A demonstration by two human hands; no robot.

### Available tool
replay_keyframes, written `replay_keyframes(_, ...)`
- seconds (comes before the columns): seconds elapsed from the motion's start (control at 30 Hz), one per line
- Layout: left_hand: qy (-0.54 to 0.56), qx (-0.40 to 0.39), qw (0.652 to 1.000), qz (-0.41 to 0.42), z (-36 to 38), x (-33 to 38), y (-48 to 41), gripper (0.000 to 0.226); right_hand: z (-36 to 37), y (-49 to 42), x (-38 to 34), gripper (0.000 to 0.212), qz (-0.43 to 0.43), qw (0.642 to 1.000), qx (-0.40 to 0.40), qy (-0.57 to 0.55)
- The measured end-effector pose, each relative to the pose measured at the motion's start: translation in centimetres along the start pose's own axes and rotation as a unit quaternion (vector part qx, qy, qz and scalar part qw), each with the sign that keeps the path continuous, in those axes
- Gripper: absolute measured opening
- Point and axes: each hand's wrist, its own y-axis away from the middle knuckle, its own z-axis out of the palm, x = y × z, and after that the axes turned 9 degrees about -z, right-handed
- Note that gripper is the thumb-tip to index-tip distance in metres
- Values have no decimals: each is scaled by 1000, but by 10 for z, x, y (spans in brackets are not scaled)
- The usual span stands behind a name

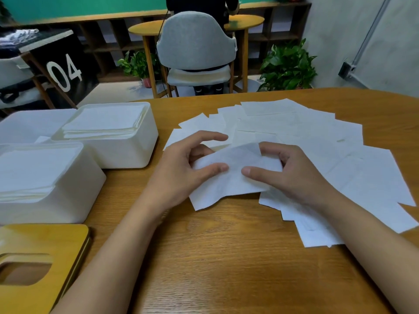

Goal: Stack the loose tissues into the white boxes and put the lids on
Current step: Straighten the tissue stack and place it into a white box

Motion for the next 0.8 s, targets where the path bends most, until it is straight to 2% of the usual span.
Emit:
replay_keyframes(0.17, -20, -10, 1000, 0, 3, 0, -1, 50, 7, 1, 1, 43, -24, 998, -20, 48)
replay_keyframes(0.33, 19, -20, 1000, -9, 6, 1, -2, 52, 12, 3, 4, 62, -26, 994, -27, 105)
replay_keyframes(0.5, 8, -8, 1000, -7, 7, -3, -4, 53, 13, 3, 3, 70, -53, 990, -29, 130)
replay_keyframes(0.6, -52, 88, 995, 8, 12, -11, -7, 52, 12, 2, 5, 75, -66, 994, 0, 84)
replay_keyframes(0.67, -49, 131, 990, -14, 13, -12, -8, 55, 8, 0, 7, 76, -85, 995, 27, 49)
replay_keyframes(0.73, 16, 96, 993, -64, 11, -8, -9, 56, 3, -2, 7, 70, -87, 995, 42, -11)
replay_keyframes(0.8, 106, 40, 989, -92, 12, -6, -8, 53, -1, -2, 6, 56, -83, 995, 52, -33)
